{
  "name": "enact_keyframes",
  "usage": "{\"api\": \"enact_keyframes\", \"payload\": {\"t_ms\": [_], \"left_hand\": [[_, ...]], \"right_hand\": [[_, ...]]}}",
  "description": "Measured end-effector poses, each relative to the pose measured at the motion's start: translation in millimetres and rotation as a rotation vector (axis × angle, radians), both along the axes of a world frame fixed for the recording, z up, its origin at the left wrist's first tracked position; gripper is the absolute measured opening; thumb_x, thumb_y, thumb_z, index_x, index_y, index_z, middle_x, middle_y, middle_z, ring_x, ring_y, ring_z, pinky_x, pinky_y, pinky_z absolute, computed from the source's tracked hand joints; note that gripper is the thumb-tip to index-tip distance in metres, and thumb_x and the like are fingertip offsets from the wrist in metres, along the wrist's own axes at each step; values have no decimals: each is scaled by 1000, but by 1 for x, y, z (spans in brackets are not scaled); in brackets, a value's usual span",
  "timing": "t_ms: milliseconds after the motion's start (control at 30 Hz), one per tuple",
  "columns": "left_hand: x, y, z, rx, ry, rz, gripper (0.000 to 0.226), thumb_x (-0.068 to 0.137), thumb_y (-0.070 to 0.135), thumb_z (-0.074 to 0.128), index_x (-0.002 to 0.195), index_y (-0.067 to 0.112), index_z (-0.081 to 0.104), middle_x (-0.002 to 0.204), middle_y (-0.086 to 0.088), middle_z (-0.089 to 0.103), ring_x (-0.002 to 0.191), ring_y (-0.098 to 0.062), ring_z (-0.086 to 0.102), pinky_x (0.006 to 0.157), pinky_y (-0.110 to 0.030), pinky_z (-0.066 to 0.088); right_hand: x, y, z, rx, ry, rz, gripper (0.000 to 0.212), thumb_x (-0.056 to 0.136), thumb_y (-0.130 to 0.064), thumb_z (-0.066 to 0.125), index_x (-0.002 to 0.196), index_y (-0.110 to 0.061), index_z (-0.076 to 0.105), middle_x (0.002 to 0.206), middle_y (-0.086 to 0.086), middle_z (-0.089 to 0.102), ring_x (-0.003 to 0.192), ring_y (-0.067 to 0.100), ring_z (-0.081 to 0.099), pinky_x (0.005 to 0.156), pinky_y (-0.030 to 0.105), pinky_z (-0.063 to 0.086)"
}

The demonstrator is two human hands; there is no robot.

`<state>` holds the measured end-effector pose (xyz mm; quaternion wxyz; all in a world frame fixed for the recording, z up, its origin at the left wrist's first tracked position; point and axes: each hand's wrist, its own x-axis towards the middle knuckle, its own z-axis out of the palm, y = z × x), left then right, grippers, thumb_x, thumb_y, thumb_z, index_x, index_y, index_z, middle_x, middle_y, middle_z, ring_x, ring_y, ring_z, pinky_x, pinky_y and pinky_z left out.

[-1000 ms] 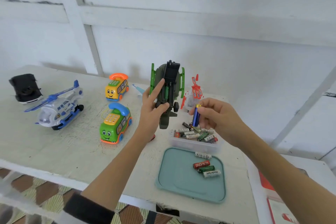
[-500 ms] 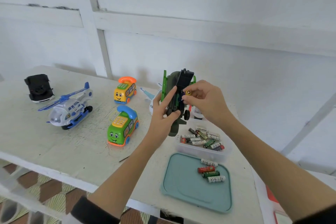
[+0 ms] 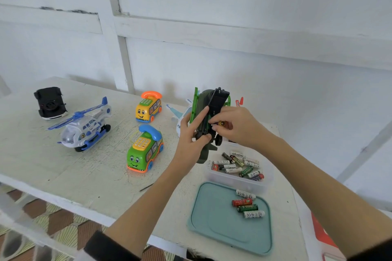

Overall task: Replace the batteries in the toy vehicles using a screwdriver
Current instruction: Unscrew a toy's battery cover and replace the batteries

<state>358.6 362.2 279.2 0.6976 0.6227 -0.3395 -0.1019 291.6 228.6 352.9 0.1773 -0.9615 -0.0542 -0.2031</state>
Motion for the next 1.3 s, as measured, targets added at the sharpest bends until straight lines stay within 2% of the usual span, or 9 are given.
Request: {"api": "enact_keyframes", "payload": {"t_ms": [67, 167, 267, 433, 667, 800, 1033, 1133, 1300], "left_hand": [[1, 0, 0, 0, 10, 4, 65, 79, 12, 55, 126, 56, 50, 143, -2, 32, 118, -15, 52, 99, -36, 52], [4, 0, 1, -2, 14, 8, 67, 87, 0, 55, 127, 54, 49, 144, -3, 31, 103, -13, 57, 87, -28, 55], [7, -1, 3, 5, 27, -4, 70, 91, -6, 52, 128, 53, 47, 143, -4, 31, 107, -16, 56, 86, -26, 55], [5, -2, 6, 12, 20, -18, 66, 79, 13, 54, 123, 62, 50, 143, 1, 32, 117, -22, 54, 96, -37, 54], [3, -7, 8, 19, 1, -21, 66, 77, 13, 53, 122, 61, 50, 140, 0, 34, 111, -16, 55, 96, -37, 53], [2, -8, 9, 10, 3, -24, 64, 77, 13, 52, 125, 54, 49, 138, 2, 35, 111, -16, 55, 92, -31, 54], [0, -11, 9, -7, 28, -24, 67, 77, 13, 53, 115, 68, 53, 138, 3, 36, 121, -22, 53, 97, -47, 52], [0, -13, 10, -1, 37, -13, 65, 76, 12, 52, 121, 59, 52, 138, 2, 36, 117, -21, 54, 97, -48, 52], [2, -15, 7, -3, 23, -11, 69, 86, -6, 51, 125, 51, 48, 139, -1, 33, 120, -21, 51, 98, -45, 51]], "right_hand": [[-3, 1, 3, -24, 60, 21, 19, 86, -9, 60, 101, -8, 72, 79, 5, 61, 61, -4, 44, 60, 5, 32], [-7, 3, 7, -25, 120, 52, 25, 88, -6, 53, 105, -8, 71, 80, 10, 61, 62, 1, 45, 61, 12, 34], [-8, 2, 9, -40, 153, 85, 27, 88, -4, 52, 109, -9, 69, 80, 9, 59, 66, 7, 47, 63, 14, 36], [-3, 0, 13, -82, 159, 45, 30, 88, -14, 61, 118, -9, 63, 75, -5, 48, 65, -5, 42, 65, 6, 33], [2, 0, 14, -133, 203, 0, 31, 91, -15, 57, 121, -7, 59, 72, -17, 37, 69, 0, 37, 65, 9, 30], [0, -1, 11, -88, 167, -32, 30, 91, -15, 57, 120, -8, 61, 75, -8, 44, 64, -5, 39, 63, 6, 31], [2, -2, 4, 69, 107, -104, 26, 86, -9, 62, 112, -7, 65, 74, 1, 55, 59, 2, 47, 60, 9, 37], [5, -3, 2, 118, 107, -143, 27, 84, -8, 65, 111, -8, 66, 74, 1, 58, 61, 9, 52, 62, 14, 42], [7, -1, -1, 102, 120, -180, 31, 87, -12, 63, 118, -10, 64, 79, 0, 56, 68, 9, 50, 61, 3, 35]]}}
